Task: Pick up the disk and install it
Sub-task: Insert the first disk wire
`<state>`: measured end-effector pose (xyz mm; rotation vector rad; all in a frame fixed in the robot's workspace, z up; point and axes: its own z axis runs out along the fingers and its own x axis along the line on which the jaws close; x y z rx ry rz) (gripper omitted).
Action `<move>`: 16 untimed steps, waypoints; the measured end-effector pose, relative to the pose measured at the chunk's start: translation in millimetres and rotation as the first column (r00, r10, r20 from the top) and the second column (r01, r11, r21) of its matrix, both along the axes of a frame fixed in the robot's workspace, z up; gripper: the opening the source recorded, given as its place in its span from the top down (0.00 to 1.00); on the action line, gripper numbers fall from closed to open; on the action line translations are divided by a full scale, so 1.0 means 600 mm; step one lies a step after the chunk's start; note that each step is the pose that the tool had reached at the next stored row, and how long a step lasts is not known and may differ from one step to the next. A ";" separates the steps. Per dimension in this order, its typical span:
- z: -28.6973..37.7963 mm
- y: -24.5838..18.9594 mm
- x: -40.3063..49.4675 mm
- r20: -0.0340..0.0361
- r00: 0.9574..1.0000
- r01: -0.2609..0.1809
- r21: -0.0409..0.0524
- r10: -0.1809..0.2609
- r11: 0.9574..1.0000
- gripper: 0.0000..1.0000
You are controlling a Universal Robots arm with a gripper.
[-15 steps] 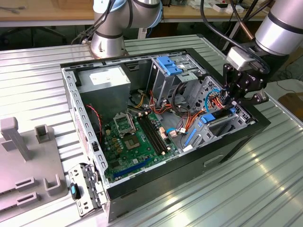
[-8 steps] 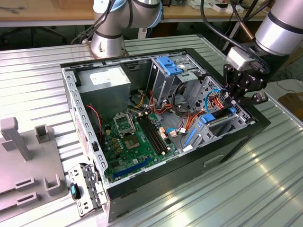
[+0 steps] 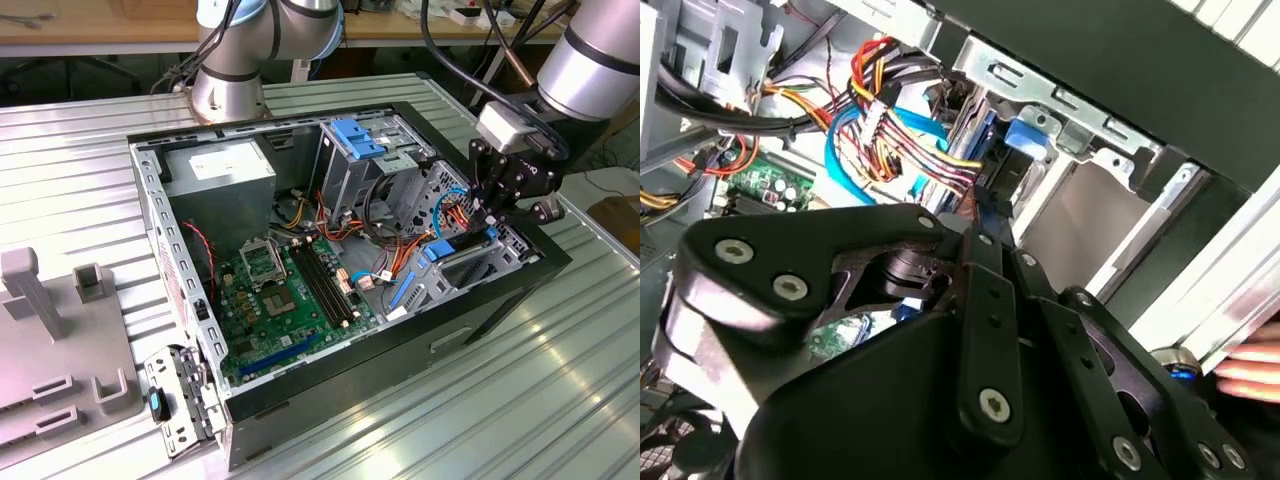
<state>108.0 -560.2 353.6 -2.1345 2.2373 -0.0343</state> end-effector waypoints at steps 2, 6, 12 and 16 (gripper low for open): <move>0.022 -0.0001 0.000 0.000 1.000 0.000 0.000 0.000 1.000 0.89; 0.053 0.0002 0.000 0.000 1.000 0.000 -0.005 0.000 1.000 0.89; 0.060 0.0421 0.000 0.000 1.000 -0.001 -0.210 0.001 0.978 0.89; 0.068 0.0492 0.000 -0.001 1.000 -0.001 -0.223 0.001 0.975 0.89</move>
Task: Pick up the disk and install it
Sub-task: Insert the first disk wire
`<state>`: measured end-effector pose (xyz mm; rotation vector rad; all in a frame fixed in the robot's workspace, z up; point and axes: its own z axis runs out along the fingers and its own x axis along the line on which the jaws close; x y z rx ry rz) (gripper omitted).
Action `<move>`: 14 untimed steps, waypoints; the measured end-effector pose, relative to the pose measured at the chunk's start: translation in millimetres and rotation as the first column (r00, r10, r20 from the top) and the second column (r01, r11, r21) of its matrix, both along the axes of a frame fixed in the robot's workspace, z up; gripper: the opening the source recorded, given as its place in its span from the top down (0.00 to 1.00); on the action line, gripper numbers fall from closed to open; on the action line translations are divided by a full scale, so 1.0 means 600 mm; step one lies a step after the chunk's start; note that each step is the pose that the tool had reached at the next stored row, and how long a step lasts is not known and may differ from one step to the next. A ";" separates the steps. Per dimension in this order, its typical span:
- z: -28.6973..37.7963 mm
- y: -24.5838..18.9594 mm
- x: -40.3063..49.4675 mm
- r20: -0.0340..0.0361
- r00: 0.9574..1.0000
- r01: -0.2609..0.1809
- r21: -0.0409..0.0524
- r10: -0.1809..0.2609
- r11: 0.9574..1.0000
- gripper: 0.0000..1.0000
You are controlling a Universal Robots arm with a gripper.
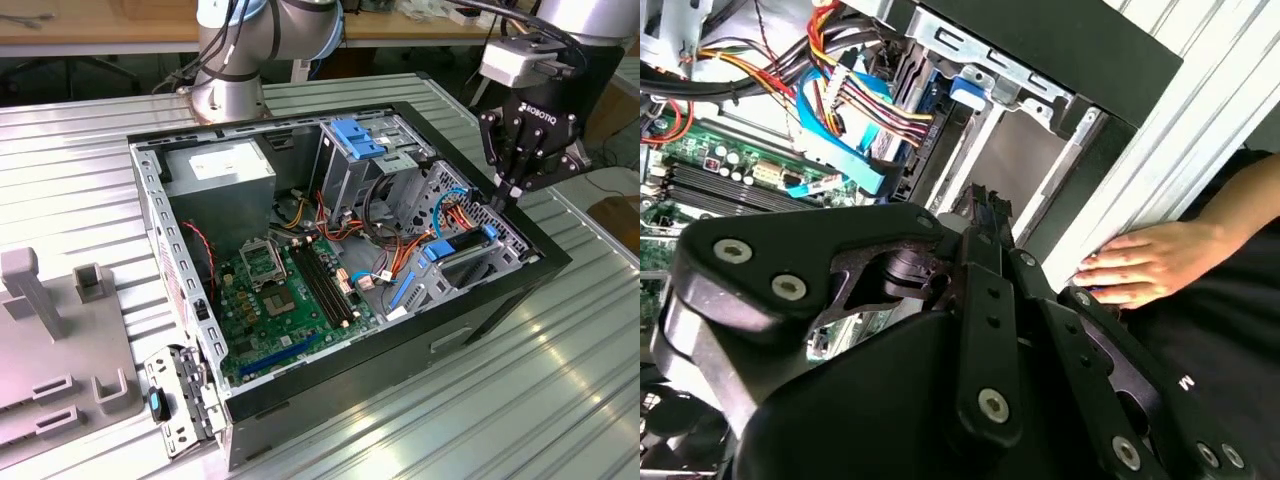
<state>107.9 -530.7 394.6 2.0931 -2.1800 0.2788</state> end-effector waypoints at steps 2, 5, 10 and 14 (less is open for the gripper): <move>0.004 0.0038 0.000 0.000 1.000 0.000 0.000 0.000 1.000 0.89; 0.005 0.0179 0.000 -0.001 1.000 0.000 0.000 0.000 1.000 0.89; 0.005 0.0433 0.000 -0.001 1.000 0.000 0.000 0.000 1.000 0.89; 0.005 0.0531 0.000 -0.004 1.000 0.000 0.000 0.000 1.000 0.83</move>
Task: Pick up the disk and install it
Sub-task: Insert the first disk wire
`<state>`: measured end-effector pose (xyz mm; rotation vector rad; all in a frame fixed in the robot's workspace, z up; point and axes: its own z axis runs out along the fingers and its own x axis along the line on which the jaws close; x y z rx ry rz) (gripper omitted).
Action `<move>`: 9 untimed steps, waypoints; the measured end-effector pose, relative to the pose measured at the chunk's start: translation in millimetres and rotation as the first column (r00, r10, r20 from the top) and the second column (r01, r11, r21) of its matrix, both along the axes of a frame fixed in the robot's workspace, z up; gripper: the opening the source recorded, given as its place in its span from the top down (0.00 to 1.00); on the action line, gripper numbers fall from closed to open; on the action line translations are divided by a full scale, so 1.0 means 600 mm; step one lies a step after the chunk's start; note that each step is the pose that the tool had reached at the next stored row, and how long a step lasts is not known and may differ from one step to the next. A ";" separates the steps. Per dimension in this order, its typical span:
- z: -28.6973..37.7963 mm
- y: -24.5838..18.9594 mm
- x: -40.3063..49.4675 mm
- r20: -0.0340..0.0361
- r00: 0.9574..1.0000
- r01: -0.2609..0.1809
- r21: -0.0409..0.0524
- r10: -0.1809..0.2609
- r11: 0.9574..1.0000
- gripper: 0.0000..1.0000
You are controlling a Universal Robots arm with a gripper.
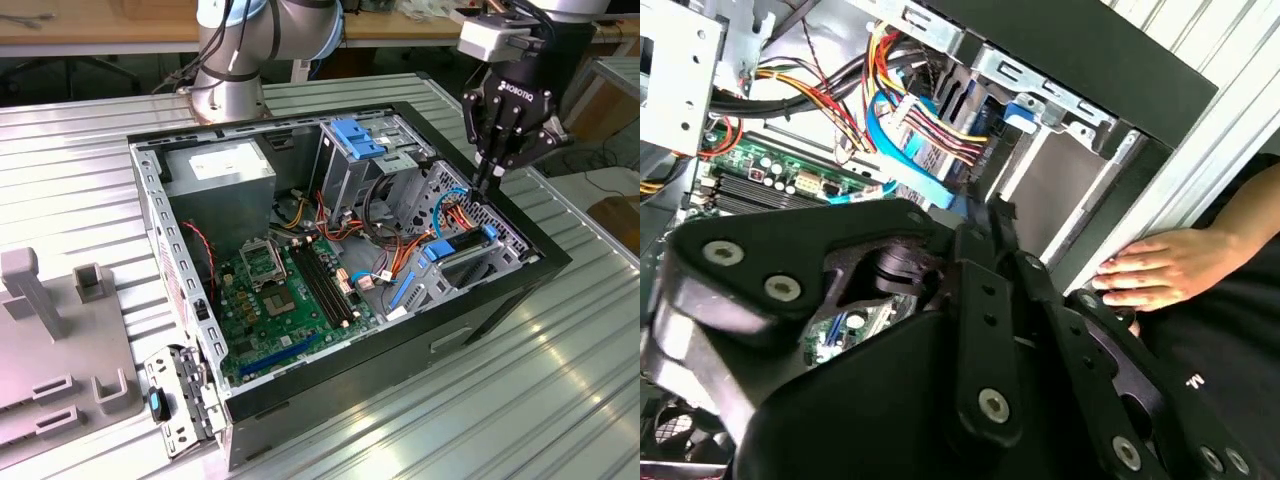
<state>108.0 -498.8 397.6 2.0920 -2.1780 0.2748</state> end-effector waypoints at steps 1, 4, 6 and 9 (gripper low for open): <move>-0.001 0.0019 0.000 -0.001 1.000 0.000 0.000 0.000 1.000 0.76; -0.017 0.0145 0.000 -0.007 1.000 0.000 0.000 0.000 1.000 0.64; -0.021 0.0183 0.000 -0.008 1.000 0.001 -0.009 -0.001 1.000 0.64; -0.032 0.0198 0.001 -0.011 1.000 0.004 -0.017 -0.004 1.000 0.64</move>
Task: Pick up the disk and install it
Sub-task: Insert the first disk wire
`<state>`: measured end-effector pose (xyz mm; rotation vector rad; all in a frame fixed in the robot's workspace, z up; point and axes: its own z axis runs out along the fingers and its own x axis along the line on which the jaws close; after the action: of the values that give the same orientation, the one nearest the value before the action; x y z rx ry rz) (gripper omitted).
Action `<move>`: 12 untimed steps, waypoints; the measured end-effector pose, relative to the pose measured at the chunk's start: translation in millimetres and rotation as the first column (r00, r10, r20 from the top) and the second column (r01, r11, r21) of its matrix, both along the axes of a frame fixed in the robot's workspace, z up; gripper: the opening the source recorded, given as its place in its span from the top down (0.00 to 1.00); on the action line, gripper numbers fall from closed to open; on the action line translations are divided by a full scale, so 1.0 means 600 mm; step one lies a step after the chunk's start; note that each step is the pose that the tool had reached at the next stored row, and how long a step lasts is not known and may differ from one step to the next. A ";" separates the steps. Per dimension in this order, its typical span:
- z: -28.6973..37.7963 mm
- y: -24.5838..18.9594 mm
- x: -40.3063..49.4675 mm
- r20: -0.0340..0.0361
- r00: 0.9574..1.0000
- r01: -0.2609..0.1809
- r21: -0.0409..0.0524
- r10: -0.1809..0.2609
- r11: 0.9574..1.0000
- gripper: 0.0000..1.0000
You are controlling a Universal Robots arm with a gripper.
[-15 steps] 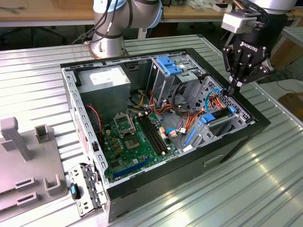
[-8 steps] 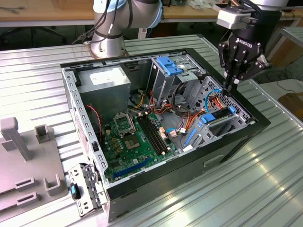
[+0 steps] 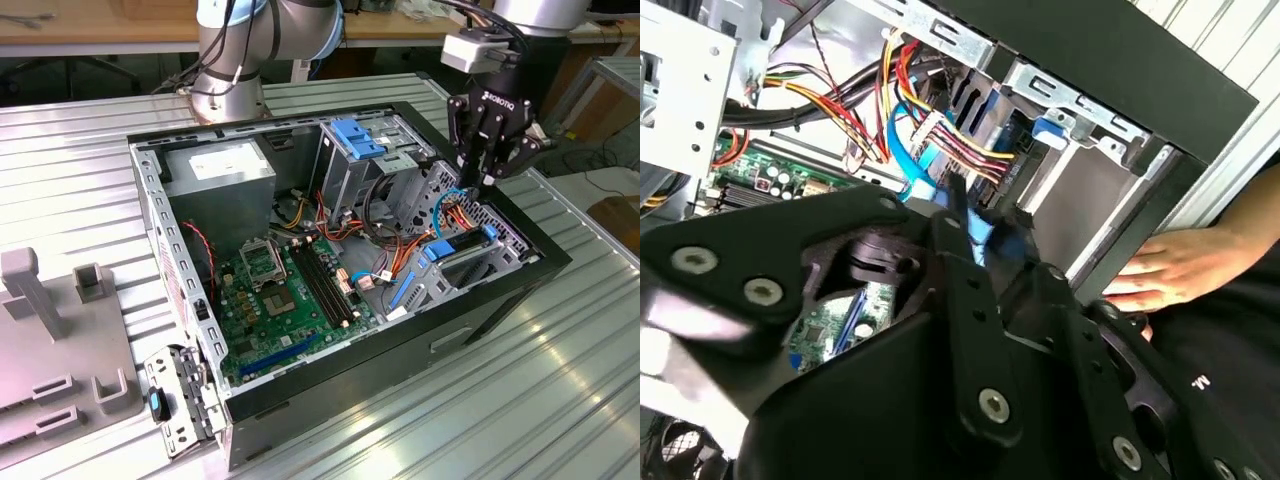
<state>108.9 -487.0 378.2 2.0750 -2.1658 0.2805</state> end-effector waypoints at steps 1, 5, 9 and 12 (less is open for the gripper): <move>-0.003 0.0002 0.000 0.000 1.000 0.000 -0.004 0.000 1.000 0.72; -0.010 0.0006 0.000 -0.001 1.000 0.001 -0.016 -0.001 1.000 0.84; -0.011 0.0004 0.000 -0.001 1.000 0.002 -0.016 -0.002 1.000 0.84; -0.011 -0.0179 0.000 -0.001 1.000 0.002 -0.007 -0.002 1.000 0.84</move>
<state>109.1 -497.7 371.5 2.0687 -2.1628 0.2869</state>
